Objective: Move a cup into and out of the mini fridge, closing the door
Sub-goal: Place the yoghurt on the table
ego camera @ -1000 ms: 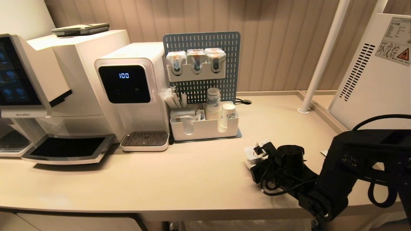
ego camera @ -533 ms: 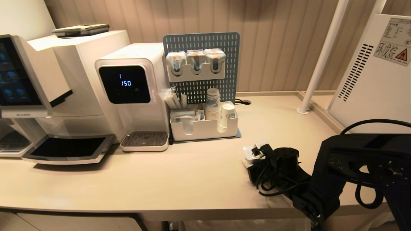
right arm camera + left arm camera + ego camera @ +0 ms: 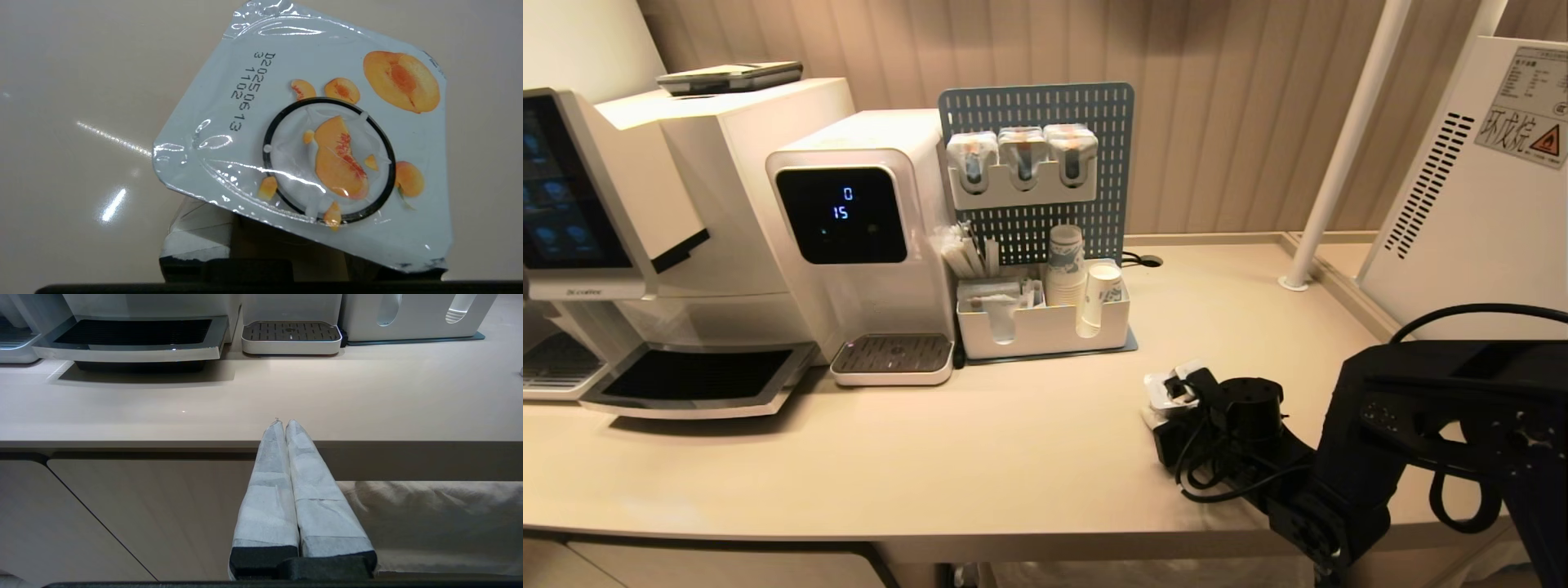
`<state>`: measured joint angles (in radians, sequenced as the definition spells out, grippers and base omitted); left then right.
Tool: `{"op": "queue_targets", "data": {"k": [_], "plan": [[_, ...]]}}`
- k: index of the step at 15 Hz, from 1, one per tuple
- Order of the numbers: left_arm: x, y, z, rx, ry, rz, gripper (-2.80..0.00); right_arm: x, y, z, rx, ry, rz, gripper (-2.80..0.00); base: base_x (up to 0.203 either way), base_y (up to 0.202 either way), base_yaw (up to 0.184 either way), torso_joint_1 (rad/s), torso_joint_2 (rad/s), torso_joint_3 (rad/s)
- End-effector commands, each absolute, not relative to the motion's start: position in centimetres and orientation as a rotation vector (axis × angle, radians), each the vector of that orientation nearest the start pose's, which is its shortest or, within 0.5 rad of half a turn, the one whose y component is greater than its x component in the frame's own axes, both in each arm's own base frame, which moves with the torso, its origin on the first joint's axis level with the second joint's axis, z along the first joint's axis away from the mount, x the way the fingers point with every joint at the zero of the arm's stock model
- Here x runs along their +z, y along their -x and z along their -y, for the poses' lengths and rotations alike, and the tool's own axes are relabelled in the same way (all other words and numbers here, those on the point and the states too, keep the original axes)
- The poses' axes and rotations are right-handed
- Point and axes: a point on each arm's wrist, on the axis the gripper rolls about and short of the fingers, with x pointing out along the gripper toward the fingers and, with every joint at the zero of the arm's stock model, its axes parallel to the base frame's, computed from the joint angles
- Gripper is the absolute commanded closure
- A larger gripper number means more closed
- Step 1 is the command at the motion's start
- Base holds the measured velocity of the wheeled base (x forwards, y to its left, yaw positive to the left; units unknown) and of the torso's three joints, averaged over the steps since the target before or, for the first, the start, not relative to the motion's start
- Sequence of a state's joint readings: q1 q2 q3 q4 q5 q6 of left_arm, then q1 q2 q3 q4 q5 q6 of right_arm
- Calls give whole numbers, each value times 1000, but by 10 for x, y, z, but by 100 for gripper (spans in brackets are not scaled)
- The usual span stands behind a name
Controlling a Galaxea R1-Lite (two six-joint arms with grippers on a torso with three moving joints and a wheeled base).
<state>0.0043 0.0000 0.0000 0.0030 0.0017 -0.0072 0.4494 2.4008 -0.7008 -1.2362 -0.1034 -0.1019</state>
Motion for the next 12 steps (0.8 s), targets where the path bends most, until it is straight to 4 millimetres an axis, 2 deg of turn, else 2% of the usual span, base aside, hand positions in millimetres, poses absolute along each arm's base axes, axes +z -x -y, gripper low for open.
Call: {"op": "queue_targets", "data": {"k": [1, 4, 5, 9, 12], "plan": [[75, 23, 0, 6, 8, -5, 0, -28, -325, -154, 368, 232, -445, 0, 0, 0, 0, 0, 0, 0], [75, 23, 0, 6, 8, -5, 0, -31, -322, -152, 383, 231, -464, 0, 0, 0, 0, 0, 0, 0], [75, 23, 0, 6, 8, -5, 0, -31, -323, -153, 374, 234, -460, -280, 0, 0, 0, 0, 0, 0], [75, 23, 0, 6, 8, -5, 0, -30, -321, -153, 387, 233, -464, -280, 0, 0, 0, 0, 0, 0], [75, 23, 0, 6, 8, -5, 0, -29, -309, -147, 390, 236, -482, -280, 0, 0, 0, 0, 0, 0]]}}
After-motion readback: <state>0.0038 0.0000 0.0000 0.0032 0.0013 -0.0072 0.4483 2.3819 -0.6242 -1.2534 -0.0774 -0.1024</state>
